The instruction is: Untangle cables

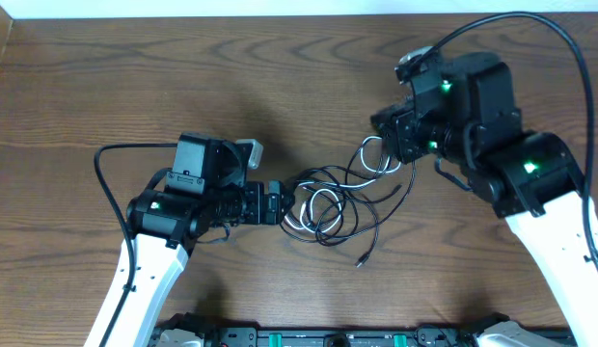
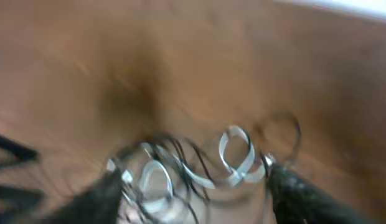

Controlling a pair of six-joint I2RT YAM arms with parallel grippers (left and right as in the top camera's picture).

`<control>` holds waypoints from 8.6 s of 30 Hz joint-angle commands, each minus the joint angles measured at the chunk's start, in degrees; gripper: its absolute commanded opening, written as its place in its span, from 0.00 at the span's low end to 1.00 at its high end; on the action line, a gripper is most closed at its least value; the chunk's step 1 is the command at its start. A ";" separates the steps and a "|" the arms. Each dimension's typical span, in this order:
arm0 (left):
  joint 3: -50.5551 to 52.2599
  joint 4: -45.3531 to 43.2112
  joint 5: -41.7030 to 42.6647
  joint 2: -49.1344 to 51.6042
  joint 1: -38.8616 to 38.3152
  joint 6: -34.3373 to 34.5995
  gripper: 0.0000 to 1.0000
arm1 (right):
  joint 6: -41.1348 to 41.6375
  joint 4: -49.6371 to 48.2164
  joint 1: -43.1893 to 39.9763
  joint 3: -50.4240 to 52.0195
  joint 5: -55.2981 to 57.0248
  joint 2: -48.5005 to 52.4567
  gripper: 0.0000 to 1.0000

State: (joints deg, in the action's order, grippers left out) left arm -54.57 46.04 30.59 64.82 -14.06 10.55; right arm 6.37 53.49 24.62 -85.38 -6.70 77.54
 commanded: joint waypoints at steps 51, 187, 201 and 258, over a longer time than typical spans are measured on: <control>-1.62 4.20 -4.70 -2.32 -0.15 -7.91 0.87 | -7.32 -0.04 15.61 5.62 6.14 36.50 0.77; -1.38 -3.76 8.81 3.56 -0.17 -8.83 0.83 | 2.10 -5.77 3.21 -49.40 -6.01 7.04 0.01; -0.35 -18.40 7.80 7.67 -1.95 -14.01 0.82 | 2.12 4.61 3.21 -49.42 -3.61 5.64 0.01; -0.35 -36.50 -21.88 28.70 13.27 -2.25 0.07 | 14.67 38.86 3.17 -49.35 39.17 -4.90 0.01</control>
State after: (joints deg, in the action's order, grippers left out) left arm -54.70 4.49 11.44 97.97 -9.37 6.63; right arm 13.28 89.71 27.97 -134.54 3.70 71.22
